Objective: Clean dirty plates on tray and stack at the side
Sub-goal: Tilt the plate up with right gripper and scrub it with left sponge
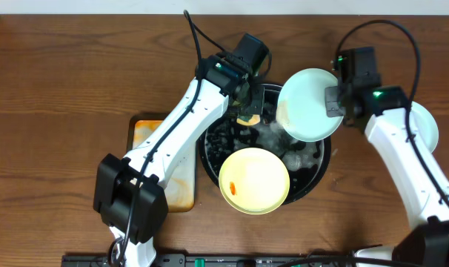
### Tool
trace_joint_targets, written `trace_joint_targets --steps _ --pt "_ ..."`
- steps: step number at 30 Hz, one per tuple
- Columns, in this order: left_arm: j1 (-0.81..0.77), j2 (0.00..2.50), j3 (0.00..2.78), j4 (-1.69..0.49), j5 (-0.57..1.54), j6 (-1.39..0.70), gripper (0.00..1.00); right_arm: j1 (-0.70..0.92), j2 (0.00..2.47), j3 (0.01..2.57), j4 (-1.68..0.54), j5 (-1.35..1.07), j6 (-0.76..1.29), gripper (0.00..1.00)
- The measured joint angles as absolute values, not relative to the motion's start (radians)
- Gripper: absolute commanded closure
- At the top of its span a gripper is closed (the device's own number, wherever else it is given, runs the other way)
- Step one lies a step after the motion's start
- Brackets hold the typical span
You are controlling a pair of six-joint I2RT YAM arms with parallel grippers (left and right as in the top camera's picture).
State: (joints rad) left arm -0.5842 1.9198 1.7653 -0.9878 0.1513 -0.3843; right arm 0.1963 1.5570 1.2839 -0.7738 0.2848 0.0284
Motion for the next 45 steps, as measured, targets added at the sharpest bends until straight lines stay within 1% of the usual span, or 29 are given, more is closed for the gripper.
trace_joint_targets --steps 9,13,18,26,31,45 --pt "-0.541 1.920 1.711 -0.985 0.151 -0.369 0.92 0.438 1.541 1.284 -0.781 0.653 -0.020 0.99" --pt "-0.490 1.920 1.663 -0.969 0.150 -0.369 0.92 0.503 1.541 1.284 -0.781 0.795 -0.032 0.99" --pt "-0.464 1.920 1.587 -0.927 0.150 -0.368 0.92 0.545 1.541 1.284 -0.784 0.903 -0.040 0.99" --pt "-0.465 1.921 1.470 -0.858 0.151 -0.368 0.92 0.597 1.541 1.284 -0.785 0.981 -0.089 0.99" --pt "-0.465 1.921 1.465 -0.844 0.151 -0.368 0.92 0.626 1.541 1.284 -0.785 1.000 -0.112 0.99" --pt "-0.465 1.921 1.465 -0.841 0.151 -0.368 0.92 0.627 1.541 1.284 -0.784 1.008 -0.122 0.99"
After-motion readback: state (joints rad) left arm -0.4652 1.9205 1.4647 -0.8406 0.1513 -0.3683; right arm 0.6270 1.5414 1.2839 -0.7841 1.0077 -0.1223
